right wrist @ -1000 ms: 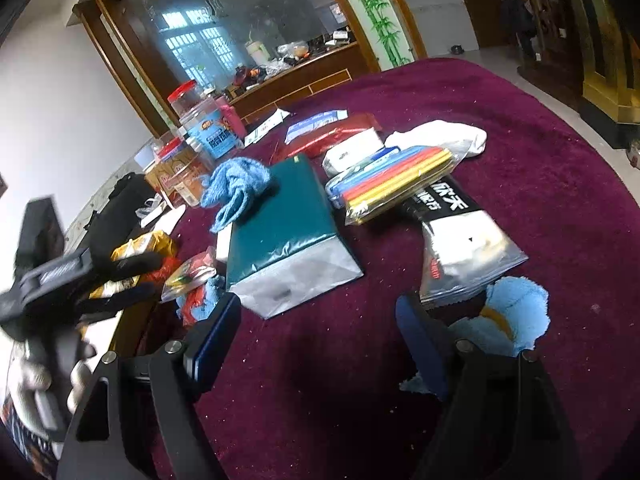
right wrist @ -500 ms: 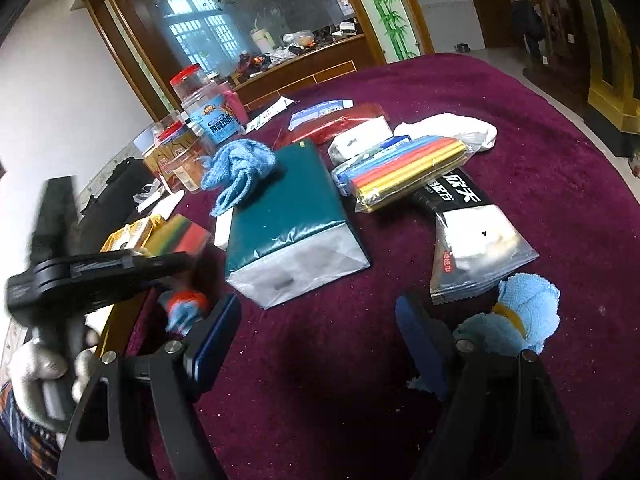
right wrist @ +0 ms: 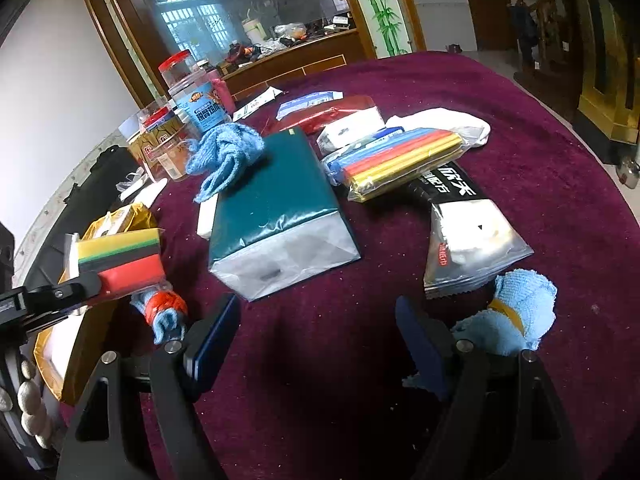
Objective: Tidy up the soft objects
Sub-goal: 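Place the sponge pack in the tray while the right gripper grasps the blue sock with red bag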
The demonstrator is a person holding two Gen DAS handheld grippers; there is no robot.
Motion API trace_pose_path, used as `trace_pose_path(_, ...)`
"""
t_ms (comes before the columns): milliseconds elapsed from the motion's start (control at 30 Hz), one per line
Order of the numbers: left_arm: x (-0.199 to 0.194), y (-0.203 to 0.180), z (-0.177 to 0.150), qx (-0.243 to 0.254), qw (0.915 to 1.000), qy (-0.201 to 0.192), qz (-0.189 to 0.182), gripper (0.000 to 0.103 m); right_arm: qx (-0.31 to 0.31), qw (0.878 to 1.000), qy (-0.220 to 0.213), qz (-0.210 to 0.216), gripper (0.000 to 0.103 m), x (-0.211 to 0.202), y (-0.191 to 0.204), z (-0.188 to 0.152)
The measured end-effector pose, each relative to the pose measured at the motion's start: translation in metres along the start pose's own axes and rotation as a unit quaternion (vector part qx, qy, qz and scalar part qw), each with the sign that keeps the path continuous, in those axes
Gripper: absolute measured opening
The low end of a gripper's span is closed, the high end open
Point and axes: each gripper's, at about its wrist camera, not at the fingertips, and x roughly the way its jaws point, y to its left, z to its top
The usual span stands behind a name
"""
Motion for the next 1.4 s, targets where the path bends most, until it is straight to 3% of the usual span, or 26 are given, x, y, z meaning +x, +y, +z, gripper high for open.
trace_pose_path(200,-0.048,0.013,-0.008,-0.019,0.9977,-0.048,-0.043,0.015,-0.026,1.000,0.008,-0.001,0.079,-0.005,0.014,0.000)
trace_pose_path(267,-0.068,0.024,-0.015,-0.029,0.9962,-0.062,-0.055,0.015,-0.039,0.998,0.022,0.041,0.079,-0.011,0.035,0.001)
trace_pose_path(333,-0.083,0.038,-0.022,-0.037,0.9953,-0.070,-0.056,0.015,-0.078,0.995,0.030,0.055,0.079,-0.012,0.063,0.003)
trace_pose_path(433,-0.100,0.067,-0.030,-0.060,0.9944,-0.077,-0.041,0.015,-0.151,0.986,0.048,0.052,0.079,0.004,0.108,0.009)
trace_pose_path(567,-0.114,0.103,-0.035,-0.101,0.9920,-0.074,-0.016,0.015,-0.227,0.971,0.071,0.003,0.079,0.046,0.149,0.014)
trace_pose_path(767,-0.115,0.130,-0.022,-0.110,0.9915,-0.059,0.039,0.015,-0.247,0.963,0.103,-0.037,0.078,0.085,0.154,0.013)
trace_pose_path(800,-0.114,0.134,-0.022,-0.111,0.9911,-0.058,0.047,0.015,-0.245,0.963,0.105,-0.034,0.072,0.085,0.155,0.012)
trace_pose_path(833,-0.111,0.137,-0.018,-0.110,0.9907,-0.057,0.057,0.017,-0.243,0.963,0.109,-0.028,0.064,0.084,0.157,0.010)
trace_pose_path(867,-0.106,0.139,-0.014,-0.104,0.9907,-0.054,0.068,0.023,-0.241,0.964,0.113,-0.023,0.038,0.083,0.159,0.009)
trace_pose_path(900,-0.101,0.141,-0.012,-0.099,0.9903,-0.048,0.085,0.028,-0.234,0.964,0.125,-0.015,0.035,0.081,0.159,0.007)
trace_pose_path(967,-0.096,0.146,-0.013,-0.104,0.9883,-0.042,0.104,0.048,-0.231,0.965,0.124,-0.019,0.034,0.077,0.160,0.005)
trace_pose_path(1167,-0.100,0.158,-0.032,-0.126,0.9876,-0.038,0.085,0.055,-0.196,0.975,0.107,0.003,0.034,0.052,0.161,0.016)
trace_pose_path(1300,-0.133,0.161,-0.042,-0.137,0.9815,-0.091,0.098,0.063,-0.178,0.978,0.094,0.062,0.034,0.030,0.183,0.028)
trace_pose_path(1400,-0.160,0.166,-0.055,-0.157,0.9743,-0.136,0.087,0.070,-0.167,0.973,0.105,0.119,0.034,0.024,0.209,0.030)
